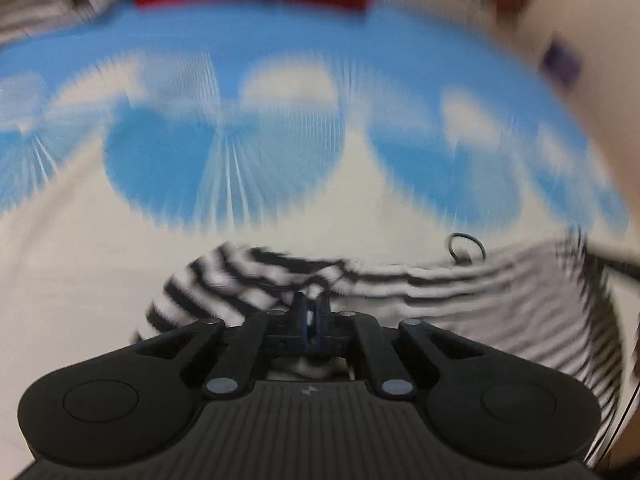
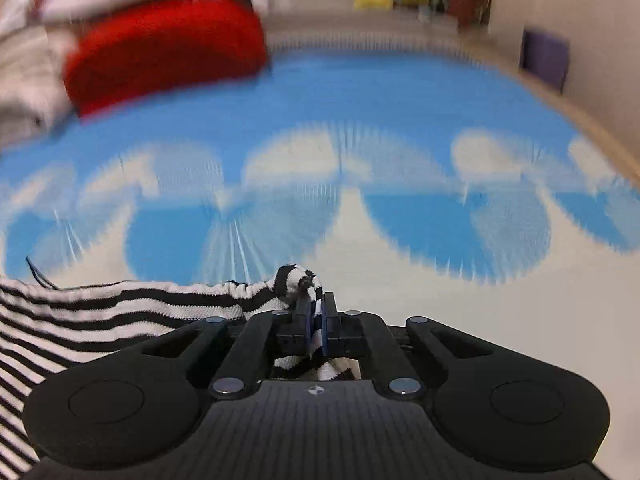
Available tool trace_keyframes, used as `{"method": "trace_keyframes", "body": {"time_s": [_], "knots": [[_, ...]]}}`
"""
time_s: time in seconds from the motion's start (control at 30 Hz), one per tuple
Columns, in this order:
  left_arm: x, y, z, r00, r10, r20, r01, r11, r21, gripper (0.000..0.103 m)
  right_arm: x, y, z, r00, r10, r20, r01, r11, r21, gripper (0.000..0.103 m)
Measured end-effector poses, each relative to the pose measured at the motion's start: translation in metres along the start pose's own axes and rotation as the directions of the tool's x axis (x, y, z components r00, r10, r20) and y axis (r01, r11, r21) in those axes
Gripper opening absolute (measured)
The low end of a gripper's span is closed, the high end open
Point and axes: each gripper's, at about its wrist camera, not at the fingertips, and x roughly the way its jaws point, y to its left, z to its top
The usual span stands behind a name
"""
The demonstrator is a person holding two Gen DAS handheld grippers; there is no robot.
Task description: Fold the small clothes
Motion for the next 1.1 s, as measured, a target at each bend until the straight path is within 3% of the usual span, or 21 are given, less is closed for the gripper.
{"method": "trace_keyframes", "body": {"time_s": [0.07, 0.1, 0.17, 0.2, 0.3, 0.43, 0.5, 0.57, 0.63, 0.77, 0.83, 0.87, 0.9, 0.93, 0.97, 1.0, 1.03, 1.1], "knots": [[-0.005, 0.002, -0.002, 1.0, -0.005, 0.01, 0.004, 1.0, 0.003, 0.013, 0.01, 0.001, -0.005, 0.998, -0.001, -0.066, 0.001, 1.0, -0.009, 0.024], [-0.016, 0.009, -0.001, 0.999, -0.02, 0.043, 0.022, 0.999, -0.03, 0.017, 0.011, 0.001, -0.005, 0.997, -0.004, -0.078, 0.003, 1.0, -0.016, 0.025], [-0.033, 0.031, -0.001, 0.993, -0.075, 0.09, 0.085, 0.989, -0.121, 0.032, 0.001, -0.003, -0.003, 0.998, -0.02, -0.063, 0.019, 1.0, -0.01, 0.031], [-0.04, 0.042, -0.001, 0.99, -0.099, 0.103, 0.115, 0.98, -0.16, 0.032, -0.006, -0.007, -0.001, 0.998, -0.015, -0.054, 0.015, 1.0, 0.005, 0.039], [-0.06, 0.072, -0.006, 0.987, -0.126, 0.101, 0.147, 0.962, -0.232, 0.032, -0.027, -0.026, -0.003, 0.999, 0.012, -0.038, -0.01, 0.999, 0.053, 0.044], [-0.07, 0.101, -0.028, 0.992, -0.128, -0.013, 0.122, 0.965, -0.234, 0.043, -0.043, -0.057, -0.018, 0.992, 0.064, -0.105, -0.054, 0.993, 0.104, 0.045], [-0.072, 0.108, -0.046, 0.989, -0.127, -0.077, 0.111, 0.977, -0.185, 0.048, -0.046, -0.07, -0.033, 0.974, 0.129, -0.188, -0.105, 0.985, 0.137, 0.05], [-0.072, 0.113, -0.066, 0.983, -0.133, -0.13, 0.121, 0.988, -0.101, 0.059, -0.051, -0.076, -0.052, 0.944, 0.187, -0.273, -0.154, 0.979, 0.137, 0.052], [-0.069, 0.117, -0.085, 0.974, -0.14, -0.177, 0.133, 0.99, -0.052, 0.059, -0.058, -0.08, -0.066, 0.927, 0.215, -0.309, -0.185, 0.975, 0.123, 0.053], [-0.063, 0.129, -0.107, 0.95, -0.235, -0.204, 0.22, 0.971, -0.092, 0.059, -0.065, -0.084, -0.089, 0.901, 0.236, -0.363, -0.204, 0.971, 0.125, 0.056], [-0.059, 0.13, -0.112, 0.943, -0.256, -0.213, 0.237, 0.965, -0.11, 0.057, -0.068, -0.084, -0.096, 0.897, 0.232, -0.377, -0.198, 0.972, 0.127, 0.056], [-0.057, 0.129, -0.114, 0.941, -0.26, -0.218, 0.24, 0.964, -0.113, 0.05, -0.068, -0.084, -0.097, 0.895, 0.236, -0.379, -0.198, 0.971, 0.137, 0.055], [-0.057, 0.127, -0.115, 0.938, -0.267, -0.221, 0.248, 0.963, -0.11, 0.041, -0.069, -0.085, -0.096, 0.895, 0.242, -0.376, -0.199, 0.969, 0.15, 0.054], [-0.058, 0.124, -0.115, 0.935, -0.278, -0.22, 0.262, 0.96, -0.098, 0.013, -0.072, -0.085, -0.097, 0.896, 0.248, -0.369, -0.199, 0.966, 0.166, 0.049], [-0.062, 0.121, -0.113, 0.938, -0.279, -0.206, 0.269, 0.96, -0.076, 0.004, -0.074, -0.086, -0.097, 0.895, 0.264, -0.359, -0.208, 0.96, 0.188, 0.029], [-0.069, 0.119, -0.11, 0.947, -0.271, -0.175, 0.265, 0.963, -0.054, 0.004, -0.078, -0.087, -0.096, 0.893, 0.286, -0.349, -0.224, 0.952, 0.207, 0.008], [-0.081, 0.121, -0.105, 0.953, -0.28, -0.119, 0.276, 0.96, -0.055, 0.003, -0.082, -0.089, -0.094, 0.893, 0.308, -0.327, -0.242, 0.943, 0.227, 0.008], [-0.108, 0.138, -0.095, 0.941, -0.337, 0.023, 0.336, 0.931, -0.144, 0.003, -0.097, -0.096, -0.085, 0.917, 0.317, -0.242, -0.254, 0.932, 0.259, 0.006]]}}
